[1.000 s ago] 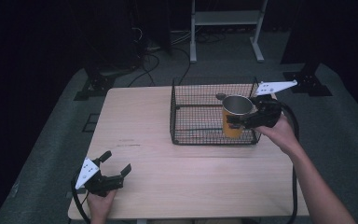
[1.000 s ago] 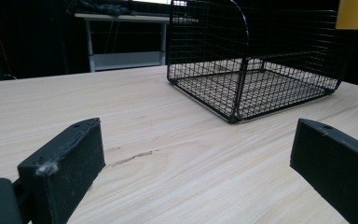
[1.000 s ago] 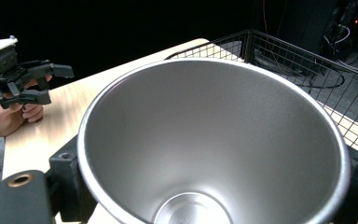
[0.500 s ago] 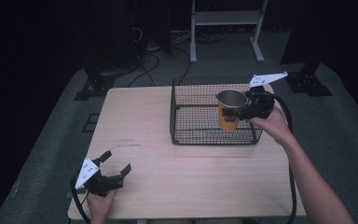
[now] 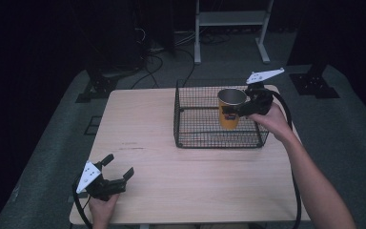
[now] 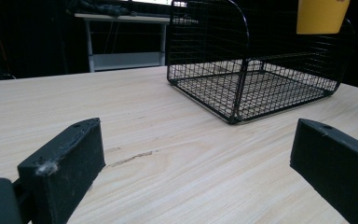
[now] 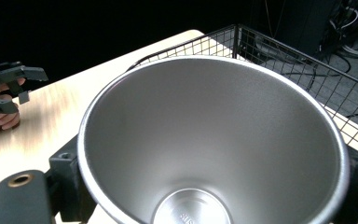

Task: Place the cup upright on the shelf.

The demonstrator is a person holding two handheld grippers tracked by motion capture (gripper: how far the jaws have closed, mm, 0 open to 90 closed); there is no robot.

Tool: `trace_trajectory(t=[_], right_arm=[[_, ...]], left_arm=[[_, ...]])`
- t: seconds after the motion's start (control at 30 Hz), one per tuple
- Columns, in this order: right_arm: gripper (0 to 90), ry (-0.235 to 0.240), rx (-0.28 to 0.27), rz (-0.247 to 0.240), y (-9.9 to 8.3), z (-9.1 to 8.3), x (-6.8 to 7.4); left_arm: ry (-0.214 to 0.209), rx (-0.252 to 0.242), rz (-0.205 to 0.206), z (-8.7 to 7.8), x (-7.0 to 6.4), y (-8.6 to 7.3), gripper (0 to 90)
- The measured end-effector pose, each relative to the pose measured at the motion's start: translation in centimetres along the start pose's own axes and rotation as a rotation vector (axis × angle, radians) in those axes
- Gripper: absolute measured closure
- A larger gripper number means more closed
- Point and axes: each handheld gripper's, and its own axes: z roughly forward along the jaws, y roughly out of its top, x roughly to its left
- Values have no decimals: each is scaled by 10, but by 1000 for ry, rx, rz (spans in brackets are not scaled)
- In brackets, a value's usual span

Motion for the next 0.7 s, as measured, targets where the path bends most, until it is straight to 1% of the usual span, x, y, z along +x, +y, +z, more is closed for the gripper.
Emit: trace_trajectory(t=[0.07,0.1,0.2,0.3,0.47,0.67,0.7], right_arm=[[123,2,6,-1,1,2,-1],[123,4,9,-3,2,6,-3],[123,15,8,8,2,11,-6],[122,14,25,7,3,18,-8],[122,20,35,8,6,27,-11],[123,19,28,10,9,35,-14],[122,21,30,19,7,39,-17]], left_arm=[[0,0,-1,0,0,0,22],[0,-1,-1,0,0,0,23],[0,-3,-3,0,0,0,23],[0,-3,-3,0,0,0,23],[0,-2,-3,-1,1,0,23],[-1,-3,-3,0,0,0,23],[-2,-3,-3,-1,0,0,23]])
